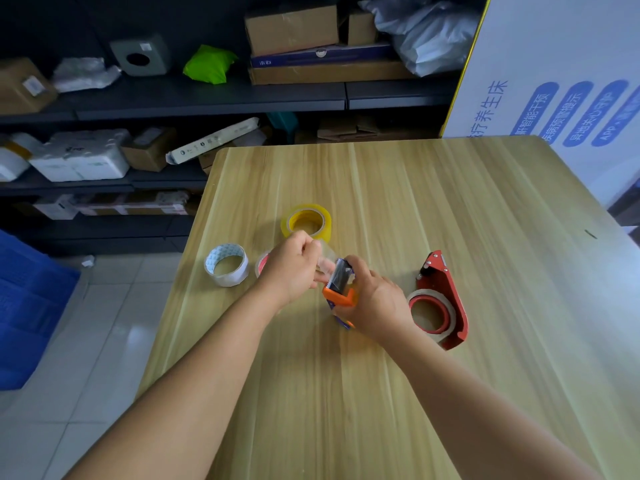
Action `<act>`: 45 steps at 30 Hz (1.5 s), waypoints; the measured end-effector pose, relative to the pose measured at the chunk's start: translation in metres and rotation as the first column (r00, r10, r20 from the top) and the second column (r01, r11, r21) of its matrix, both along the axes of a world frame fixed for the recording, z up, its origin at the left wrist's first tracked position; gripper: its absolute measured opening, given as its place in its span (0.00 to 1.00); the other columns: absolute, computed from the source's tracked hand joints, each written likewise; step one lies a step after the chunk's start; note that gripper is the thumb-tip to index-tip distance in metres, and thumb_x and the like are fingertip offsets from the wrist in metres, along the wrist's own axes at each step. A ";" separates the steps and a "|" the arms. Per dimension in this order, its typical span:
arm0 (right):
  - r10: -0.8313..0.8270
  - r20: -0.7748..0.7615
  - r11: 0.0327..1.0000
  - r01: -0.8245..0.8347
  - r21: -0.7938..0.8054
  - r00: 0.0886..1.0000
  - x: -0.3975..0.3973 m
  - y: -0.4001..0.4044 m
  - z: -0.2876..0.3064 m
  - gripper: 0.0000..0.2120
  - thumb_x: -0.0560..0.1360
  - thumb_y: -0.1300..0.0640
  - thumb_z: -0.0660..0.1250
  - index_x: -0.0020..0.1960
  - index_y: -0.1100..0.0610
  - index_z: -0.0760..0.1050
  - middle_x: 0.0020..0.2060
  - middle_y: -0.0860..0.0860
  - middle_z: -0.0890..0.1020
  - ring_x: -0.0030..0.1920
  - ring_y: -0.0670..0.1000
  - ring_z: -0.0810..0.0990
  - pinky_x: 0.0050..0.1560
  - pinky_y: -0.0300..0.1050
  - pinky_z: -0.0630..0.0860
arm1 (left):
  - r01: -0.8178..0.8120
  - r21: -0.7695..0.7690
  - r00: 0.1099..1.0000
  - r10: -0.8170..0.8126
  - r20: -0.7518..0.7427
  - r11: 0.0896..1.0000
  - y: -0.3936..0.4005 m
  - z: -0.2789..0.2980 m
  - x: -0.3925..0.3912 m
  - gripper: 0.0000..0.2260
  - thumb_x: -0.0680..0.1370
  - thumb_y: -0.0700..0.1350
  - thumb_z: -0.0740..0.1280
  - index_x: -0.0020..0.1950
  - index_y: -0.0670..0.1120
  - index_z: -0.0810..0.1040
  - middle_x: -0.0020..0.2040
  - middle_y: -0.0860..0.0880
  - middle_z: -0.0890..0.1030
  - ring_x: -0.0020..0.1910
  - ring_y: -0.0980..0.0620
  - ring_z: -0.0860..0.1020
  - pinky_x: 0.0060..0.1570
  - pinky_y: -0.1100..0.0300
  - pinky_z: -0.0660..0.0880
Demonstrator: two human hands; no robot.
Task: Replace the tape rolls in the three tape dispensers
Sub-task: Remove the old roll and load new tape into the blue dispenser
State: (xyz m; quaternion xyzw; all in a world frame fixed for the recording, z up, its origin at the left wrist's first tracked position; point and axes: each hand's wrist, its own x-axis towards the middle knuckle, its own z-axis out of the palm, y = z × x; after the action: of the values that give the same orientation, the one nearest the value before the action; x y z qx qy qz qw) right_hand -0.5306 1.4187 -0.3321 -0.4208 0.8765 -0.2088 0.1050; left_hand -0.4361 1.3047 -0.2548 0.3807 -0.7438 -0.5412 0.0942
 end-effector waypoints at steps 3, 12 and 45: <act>-0.004 0.030 1.000 0.004 -0.002 1.000 -0.003 0.002 -0.001 0.33 0.66 0.41 0.70 0.66 0.44 0.60 0.42 0.49 0.79 0.43 0.57 0.79 0.39 0.45 0.71 | 0.031 -0.163 0.999 -0.030 0.012 0.986 0.004 0.009 -0.003 0.09 0.79 0.44 0.55 0.40 0.45 0.67 0.39 0.49 0.85 0.42 0.51 0.84 0.51 0.46 0.78; -0.060 0.120 0.997 0.054 0.057 0.991 -0.016 0.015 -0.004 0.35 0.59 0.38 0.67 0.62 0.36 0.54 0.40 0.45 0.77 0.41 0.53 0.77 0.38 0.47 0.75 | -0.043 -0.270 0.996 0.019 -0.090 0.962 0.003 0.058 -0.010 0.09 0.80 0.43 0.57 0.43 0.40 0.71 0.35 0.49 0.84 0.33 0.51 0.83 0.46 0.46 0.79; -0.040 0.396 0.991 0.086 -0.100 0.917 -0.023 0.037 0.014 0.32 0.55 0.35 0.67 0.57 0.31 0.60 0.33 0.44 0.76 0.29 0.45 0.76 0.29 0.39 0.73 | -0.605 0.220 0.774 0.630 -0.063 0.766 -0.060 -0.023 0.033 0.07 0.79 0.42 0.63 0.42 0.44 0.74 0.35 0.47 0.77 0.28 0.52 0.76 0.26 0.61 0.77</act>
State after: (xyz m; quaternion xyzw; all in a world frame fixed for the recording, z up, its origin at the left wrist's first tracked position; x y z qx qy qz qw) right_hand -0.5537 1.4554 -0.3180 -0.3474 0.8371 -0.3427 0.2473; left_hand -0.4026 1.2449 -0.2783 0.5745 -0.5148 -0.5713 0.2803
